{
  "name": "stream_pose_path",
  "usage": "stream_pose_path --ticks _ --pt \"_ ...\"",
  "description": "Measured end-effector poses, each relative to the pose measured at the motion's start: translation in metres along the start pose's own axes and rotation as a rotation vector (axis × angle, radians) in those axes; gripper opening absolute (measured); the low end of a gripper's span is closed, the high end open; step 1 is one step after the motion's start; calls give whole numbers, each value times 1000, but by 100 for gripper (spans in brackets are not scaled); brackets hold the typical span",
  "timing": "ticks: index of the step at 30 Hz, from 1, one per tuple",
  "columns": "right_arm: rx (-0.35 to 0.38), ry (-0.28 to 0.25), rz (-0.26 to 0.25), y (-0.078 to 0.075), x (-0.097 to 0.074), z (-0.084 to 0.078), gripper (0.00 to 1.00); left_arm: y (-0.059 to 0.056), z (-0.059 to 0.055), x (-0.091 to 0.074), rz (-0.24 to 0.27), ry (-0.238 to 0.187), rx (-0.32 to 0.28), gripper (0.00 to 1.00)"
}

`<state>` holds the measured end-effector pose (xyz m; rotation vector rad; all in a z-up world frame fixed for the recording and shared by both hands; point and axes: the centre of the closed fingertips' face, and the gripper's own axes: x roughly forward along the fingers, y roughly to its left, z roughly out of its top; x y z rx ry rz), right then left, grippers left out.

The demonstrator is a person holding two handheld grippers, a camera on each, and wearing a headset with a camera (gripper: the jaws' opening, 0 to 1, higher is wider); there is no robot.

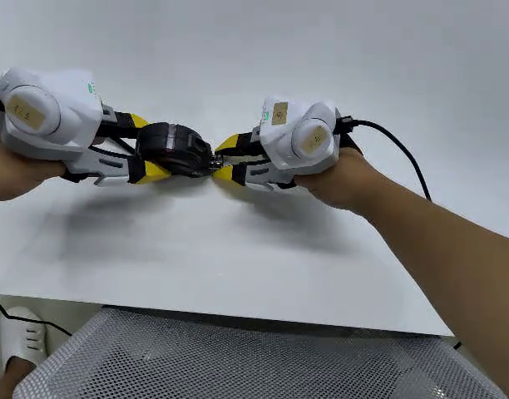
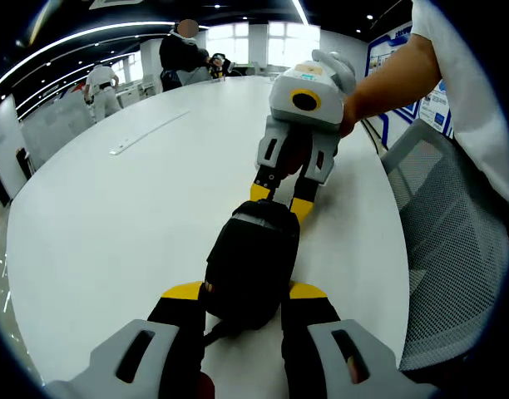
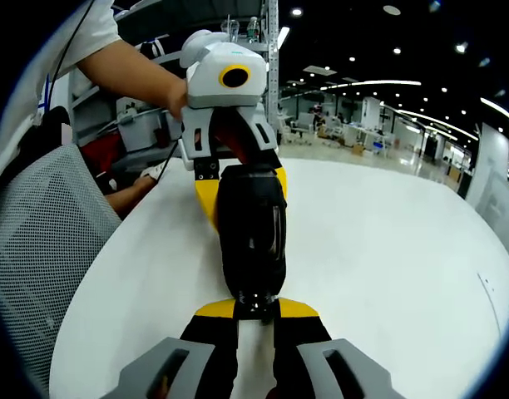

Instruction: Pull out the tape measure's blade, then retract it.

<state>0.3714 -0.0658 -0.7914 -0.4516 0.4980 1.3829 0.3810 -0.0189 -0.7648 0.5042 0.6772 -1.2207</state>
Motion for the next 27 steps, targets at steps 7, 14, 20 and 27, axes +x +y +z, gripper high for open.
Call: stream_pose_path --ticks 7,14,20,27 --pt "4 -10 -8 -1 0 -1 12 0 0 0 -7 4 1 29" --pt "23 -17 -10 -1 0 0 10 0 0 0 -16 12 13 29" --pt "33 -17 -19 0 -1 0 9 0 -2 0 -32 21 29 27" --pt "40 -19 -22 1 -2 0 9 1 -6 0 -30 37 67 25"
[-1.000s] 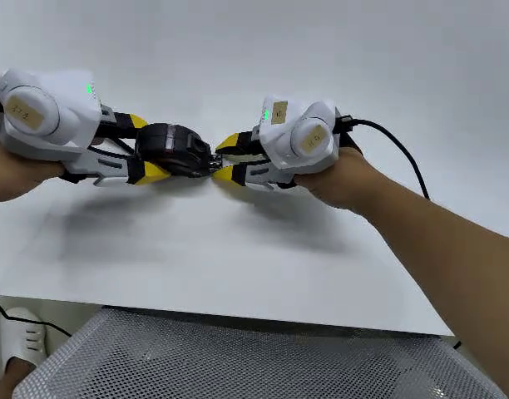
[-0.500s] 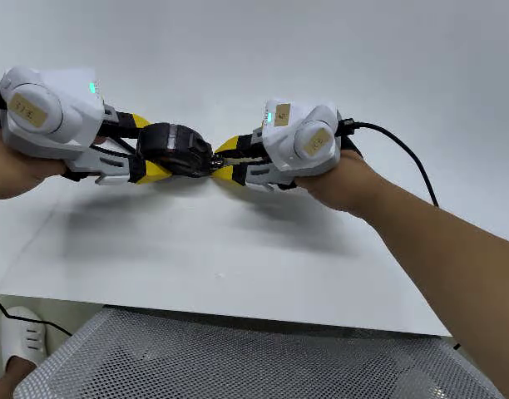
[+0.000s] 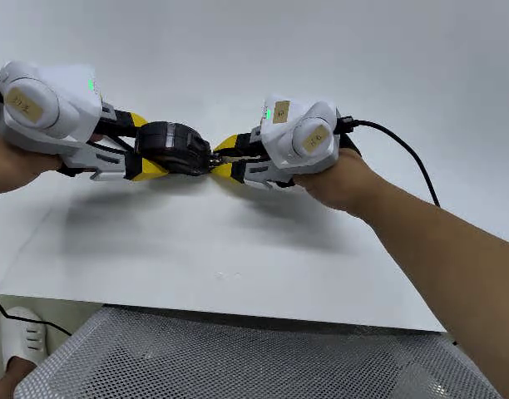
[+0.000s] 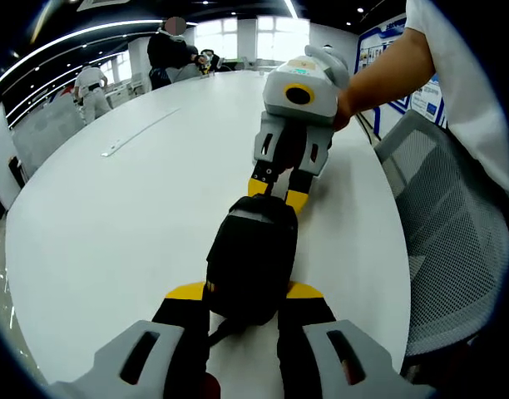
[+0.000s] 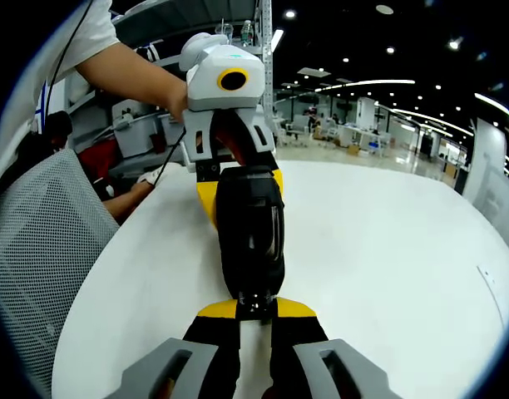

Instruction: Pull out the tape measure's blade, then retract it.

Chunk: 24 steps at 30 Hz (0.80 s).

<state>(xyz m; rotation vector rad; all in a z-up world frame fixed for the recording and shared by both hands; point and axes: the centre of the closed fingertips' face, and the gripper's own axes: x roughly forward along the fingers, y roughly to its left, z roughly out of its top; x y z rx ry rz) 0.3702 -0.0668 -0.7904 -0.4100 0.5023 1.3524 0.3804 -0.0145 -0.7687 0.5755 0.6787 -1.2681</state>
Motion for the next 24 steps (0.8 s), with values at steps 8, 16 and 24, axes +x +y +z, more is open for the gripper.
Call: stream_pose_path --ticks 8,16,24 --pt "18 -10 4 1 -1 0 9 5 -5 0 -7 11 -6 25" --pt "18 -9 4 1 -2 0 8 8 -1 2 -6 11 0 25" --pt "15 -9 0 1 -6 -3 8 8 4 3 -6 12 -1 25"
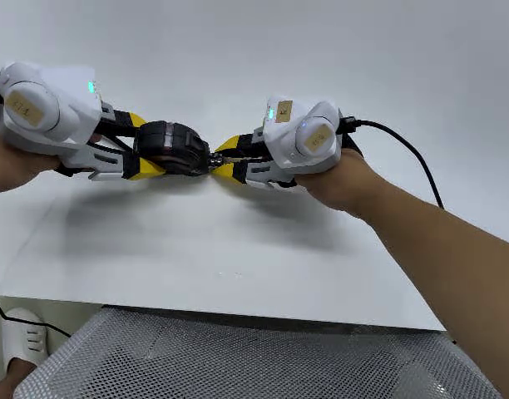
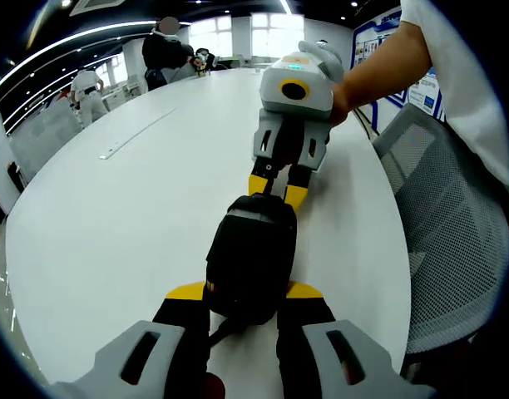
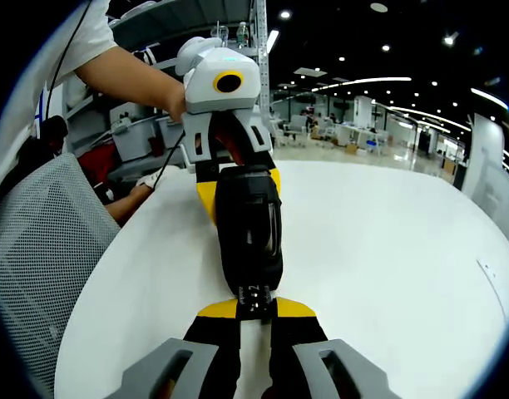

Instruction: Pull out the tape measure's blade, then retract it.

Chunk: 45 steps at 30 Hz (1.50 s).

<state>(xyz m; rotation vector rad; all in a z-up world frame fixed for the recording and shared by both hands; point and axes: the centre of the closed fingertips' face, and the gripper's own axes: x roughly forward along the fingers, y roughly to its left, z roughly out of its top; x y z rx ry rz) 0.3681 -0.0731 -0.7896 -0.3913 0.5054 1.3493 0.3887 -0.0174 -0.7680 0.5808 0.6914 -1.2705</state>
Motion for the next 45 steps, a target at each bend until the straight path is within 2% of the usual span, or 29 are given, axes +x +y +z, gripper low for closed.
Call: stream_pose_path --ticks 8,45 --pt "-5 4 -3 -1 -1 0 8 0 2 0 0 -2 -4 25" --pt "11 40 -43 -3 -45 -26 9 -6 0 -3 -3 -4 -2 25"
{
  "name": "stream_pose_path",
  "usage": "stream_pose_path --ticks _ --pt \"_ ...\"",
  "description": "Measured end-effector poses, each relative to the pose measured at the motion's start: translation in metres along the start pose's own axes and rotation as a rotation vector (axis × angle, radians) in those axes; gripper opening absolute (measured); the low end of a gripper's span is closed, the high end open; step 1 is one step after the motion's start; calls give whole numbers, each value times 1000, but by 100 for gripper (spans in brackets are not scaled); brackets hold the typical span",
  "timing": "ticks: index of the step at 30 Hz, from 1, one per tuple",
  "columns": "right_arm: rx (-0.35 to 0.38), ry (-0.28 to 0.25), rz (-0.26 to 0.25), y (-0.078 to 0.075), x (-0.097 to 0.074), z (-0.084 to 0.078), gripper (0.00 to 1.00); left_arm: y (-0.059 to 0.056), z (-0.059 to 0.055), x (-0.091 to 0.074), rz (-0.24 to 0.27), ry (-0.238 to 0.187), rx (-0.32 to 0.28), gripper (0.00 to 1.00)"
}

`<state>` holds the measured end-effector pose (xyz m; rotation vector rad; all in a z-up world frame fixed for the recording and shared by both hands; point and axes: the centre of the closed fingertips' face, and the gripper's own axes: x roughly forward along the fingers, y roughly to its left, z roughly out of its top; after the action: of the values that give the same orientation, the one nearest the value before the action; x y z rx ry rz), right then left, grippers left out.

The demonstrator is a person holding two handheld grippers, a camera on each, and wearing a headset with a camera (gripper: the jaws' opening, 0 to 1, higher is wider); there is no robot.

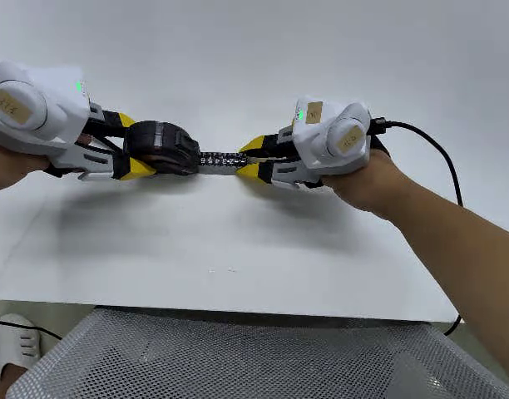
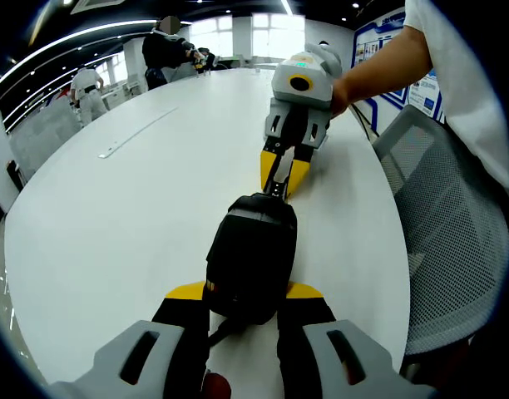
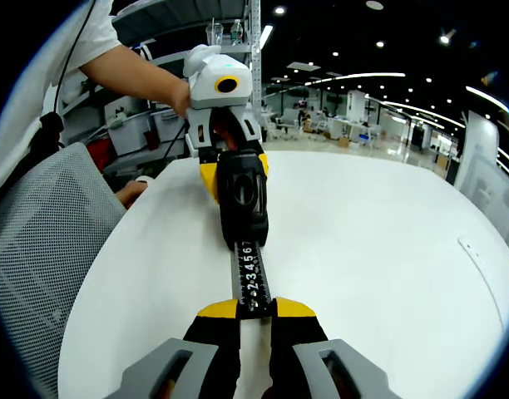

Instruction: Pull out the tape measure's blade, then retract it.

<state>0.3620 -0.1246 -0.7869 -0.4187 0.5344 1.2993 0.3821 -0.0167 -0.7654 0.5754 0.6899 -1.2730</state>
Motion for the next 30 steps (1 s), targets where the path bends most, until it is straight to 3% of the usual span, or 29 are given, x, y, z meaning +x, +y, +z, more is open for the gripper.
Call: stream_pose_path --ticks 30 --pt "17 29 -25 -3 -25 -17 8 0 0 -1 1 4 -1 25"
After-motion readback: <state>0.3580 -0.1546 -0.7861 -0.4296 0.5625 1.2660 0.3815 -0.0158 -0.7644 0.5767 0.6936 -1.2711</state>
